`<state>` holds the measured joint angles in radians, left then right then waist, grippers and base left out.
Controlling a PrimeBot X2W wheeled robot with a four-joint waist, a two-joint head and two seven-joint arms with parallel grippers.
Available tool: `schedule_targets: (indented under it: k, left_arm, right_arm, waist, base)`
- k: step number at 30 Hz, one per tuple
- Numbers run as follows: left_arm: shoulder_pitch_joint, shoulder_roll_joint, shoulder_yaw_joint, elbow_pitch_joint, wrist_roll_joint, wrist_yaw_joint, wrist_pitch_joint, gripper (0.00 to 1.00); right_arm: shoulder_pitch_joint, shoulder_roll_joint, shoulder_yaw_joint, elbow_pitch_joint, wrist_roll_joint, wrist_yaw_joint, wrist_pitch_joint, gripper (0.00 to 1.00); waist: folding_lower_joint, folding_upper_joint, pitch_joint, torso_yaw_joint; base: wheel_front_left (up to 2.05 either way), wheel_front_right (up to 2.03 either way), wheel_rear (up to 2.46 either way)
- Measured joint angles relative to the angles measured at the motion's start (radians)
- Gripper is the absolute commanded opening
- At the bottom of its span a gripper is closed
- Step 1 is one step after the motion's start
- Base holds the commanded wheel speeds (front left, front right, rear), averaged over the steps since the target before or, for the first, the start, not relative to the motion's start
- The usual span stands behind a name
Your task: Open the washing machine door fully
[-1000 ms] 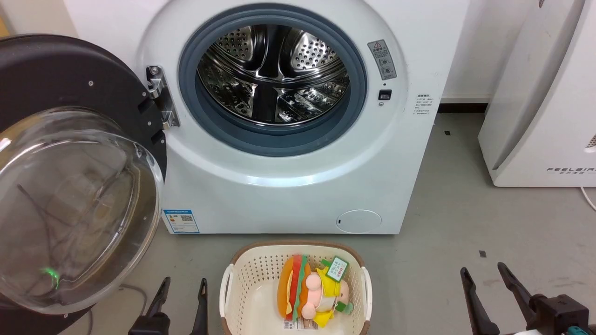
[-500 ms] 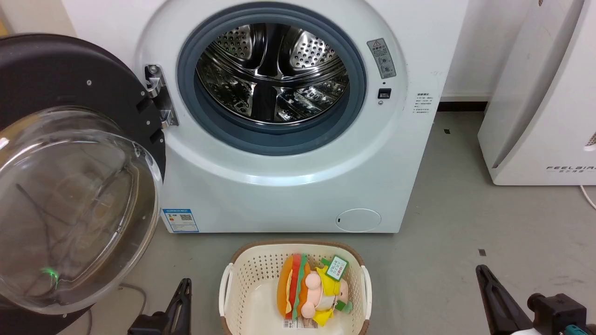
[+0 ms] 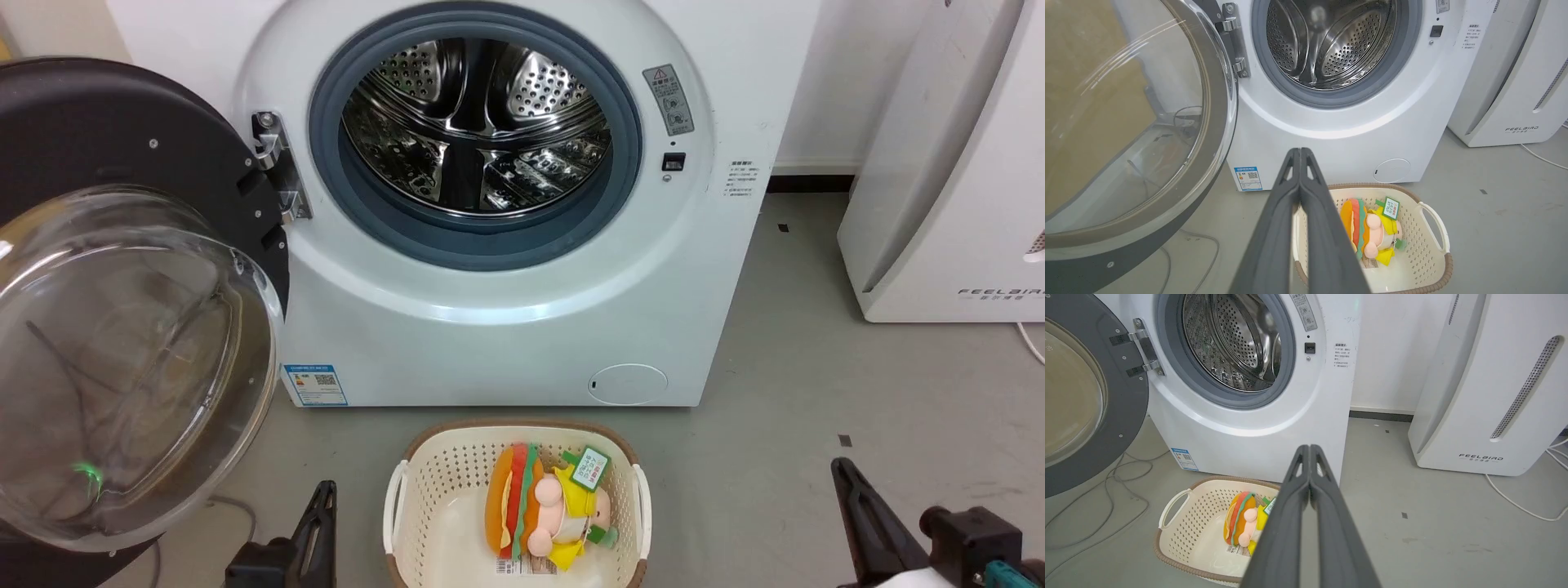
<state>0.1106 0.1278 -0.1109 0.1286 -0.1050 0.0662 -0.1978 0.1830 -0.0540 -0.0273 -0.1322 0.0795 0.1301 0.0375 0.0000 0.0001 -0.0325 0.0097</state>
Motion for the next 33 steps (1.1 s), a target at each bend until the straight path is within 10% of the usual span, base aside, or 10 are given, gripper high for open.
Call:
schedule_targets:
  k: [33]
  left_arm:
    - [-0.031,-0.022,0.034,-0.039,0.033,-0.025,0.063,0.00]
  right_arm:
    - [-0.050,0.000,0.008,0.040,-0.019,0.000,-0.009,0.00]
  waist:
    - [0.0000,0.0000,0.010,-0.003]
  base:
    - [0.00,0.00,0.00]
